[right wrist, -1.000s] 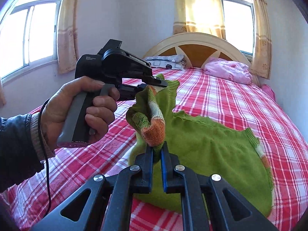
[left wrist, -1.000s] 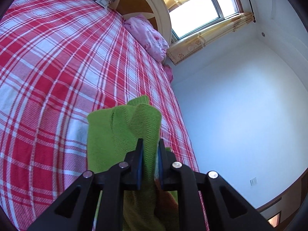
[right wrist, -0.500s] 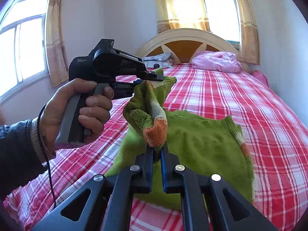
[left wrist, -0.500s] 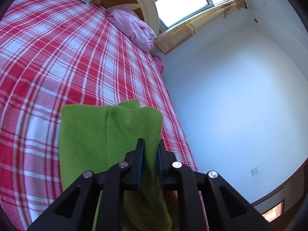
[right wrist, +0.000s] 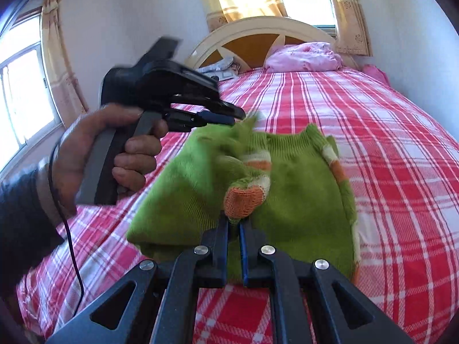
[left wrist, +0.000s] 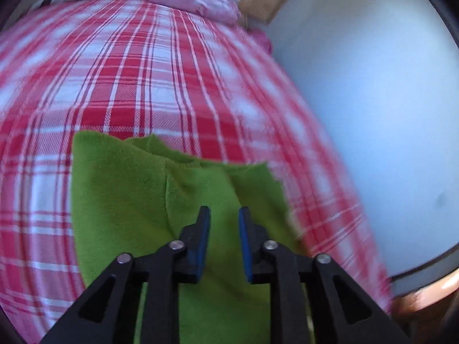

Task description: Fold small clothes

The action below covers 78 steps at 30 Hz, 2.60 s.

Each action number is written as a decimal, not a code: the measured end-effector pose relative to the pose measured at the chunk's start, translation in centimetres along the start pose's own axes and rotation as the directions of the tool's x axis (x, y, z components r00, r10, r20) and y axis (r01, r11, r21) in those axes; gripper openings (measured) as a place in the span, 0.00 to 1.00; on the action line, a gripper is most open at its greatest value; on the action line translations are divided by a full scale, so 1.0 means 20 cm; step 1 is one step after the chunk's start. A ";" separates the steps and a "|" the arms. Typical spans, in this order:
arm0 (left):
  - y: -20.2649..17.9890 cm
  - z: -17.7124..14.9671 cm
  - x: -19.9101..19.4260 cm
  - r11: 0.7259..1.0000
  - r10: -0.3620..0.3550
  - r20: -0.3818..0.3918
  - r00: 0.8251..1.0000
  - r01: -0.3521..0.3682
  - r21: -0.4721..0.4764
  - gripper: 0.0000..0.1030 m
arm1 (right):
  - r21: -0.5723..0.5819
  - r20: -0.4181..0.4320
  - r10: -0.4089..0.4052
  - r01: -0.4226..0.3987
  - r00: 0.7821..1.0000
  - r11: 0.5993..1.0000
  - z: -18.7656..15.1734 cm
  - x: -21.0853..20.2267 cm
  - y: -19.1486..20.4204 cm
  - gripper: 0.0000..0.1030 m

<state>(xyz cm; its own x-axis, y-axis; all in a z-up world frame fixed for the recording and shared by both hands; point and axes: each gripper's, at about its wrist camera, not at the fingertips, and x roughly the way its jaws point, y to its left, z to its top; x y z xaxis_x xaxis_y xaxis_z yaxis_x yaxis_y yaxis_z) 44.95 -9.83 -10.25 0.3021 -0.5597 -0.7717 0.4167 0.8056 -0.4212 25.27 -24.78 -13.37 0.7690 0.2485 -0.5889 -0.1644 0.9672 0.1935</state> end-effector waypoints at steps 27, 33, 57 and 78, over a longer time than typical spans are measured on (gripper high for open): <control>-0.38 -0.05 0.41 0.799 0.556 -0.156 0.816 -0.474 0.370 0.13 | 0.003 -0.025 0.045 -0.045 0.999 0.999 -0.10 0.01 0.01 0.06; -0.38 0.03 0.23 0.861 0.474 -0.095 0.876 -0.438 0.260 0.10 | -0.007 -0.005 0.045 -0.045 0.999 0.999 -0.10 -0.01 0.02 0.06; -0.65 0.02 0.41 0.932 0.289 -0.085 0.953 -0.260 0.253 0.10 | 0.435 -0.056 0.049 -0.020 0.997 0.900 -0.16 -0.04 -0.45 0.06; -0.74 -0.11 0.23 0.936 0.151 0.043 0.988 -0.157 0.314 0.47 | 0.549 0.008 0.019 -0.020 1.000 0.836 -0.16 -0.14 -0.58 0.16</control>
<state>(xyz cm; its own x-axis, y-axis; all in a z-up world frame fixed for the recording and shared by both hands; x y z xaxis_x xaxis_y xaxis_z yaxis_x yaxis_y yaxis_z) 38.24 -23.87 -8.65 0.3981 -0.4391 -0.8054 0.6119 0.7812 -0.1235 23.11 -36.55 -16.49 0.7706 0.2661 -0.5791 0.1863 0.7749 0.6040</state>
